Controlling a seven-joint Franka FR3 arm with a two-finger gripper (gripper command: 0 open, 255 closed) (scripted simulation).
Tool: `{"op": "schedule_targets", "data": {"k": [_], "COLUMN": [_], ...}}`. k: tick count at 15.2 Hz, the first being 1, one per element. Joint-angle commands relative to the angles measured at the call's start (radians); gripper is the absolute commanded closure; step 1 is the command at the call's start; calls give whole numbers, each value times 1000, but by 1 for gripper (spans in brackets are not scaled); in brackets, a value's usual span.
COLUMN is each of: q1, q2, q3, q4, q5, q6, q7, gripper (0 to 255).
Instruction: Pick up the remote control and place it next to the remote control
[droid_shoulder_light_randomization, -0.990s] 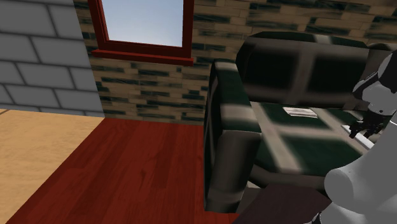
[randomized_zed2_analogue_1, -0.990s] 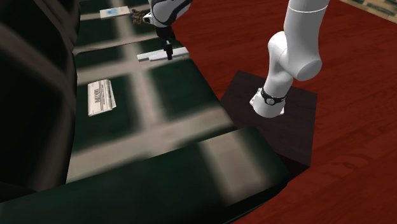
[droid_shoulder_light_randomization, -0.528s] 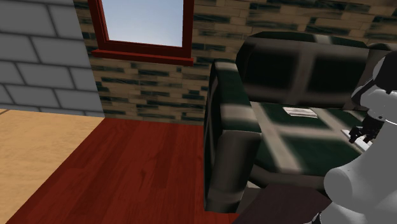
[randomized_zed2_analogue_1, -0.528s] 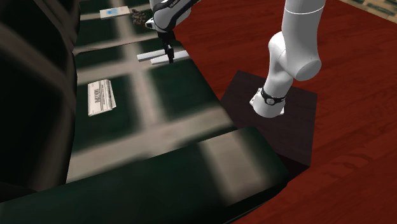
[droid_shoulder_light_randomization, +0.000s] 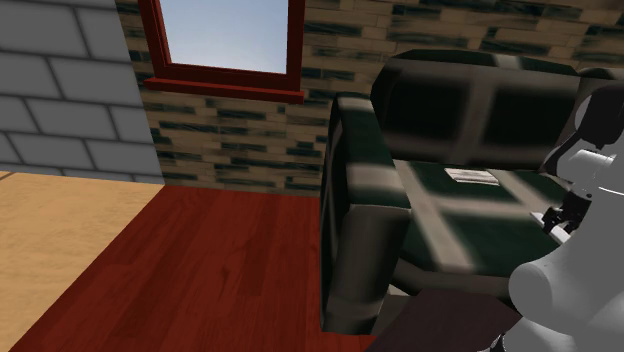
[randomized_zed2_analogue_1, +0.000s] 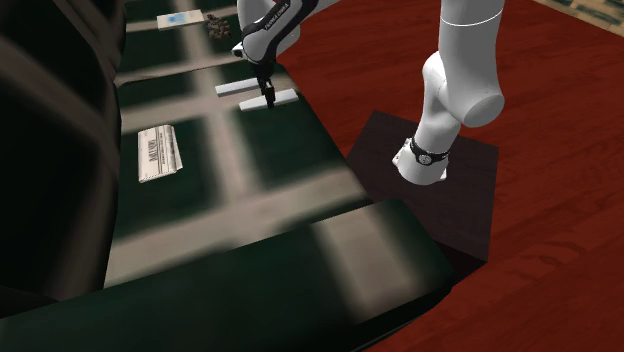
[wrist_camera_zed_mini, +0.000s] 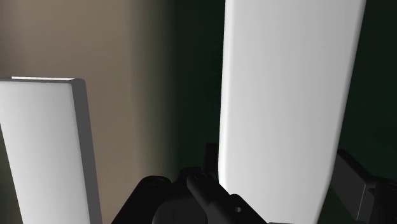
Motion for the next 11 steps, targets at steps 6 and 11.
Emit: {"op": "schedule_targets", "data": {"k": [6,11], "q1": [-1,-1], "q2": [8,8], "q3": [4,4], "q4": [-2,-2], "q5": [7,7], "q6": [9,9], "q7": [-2,-2], "gripper": [255,0]}}
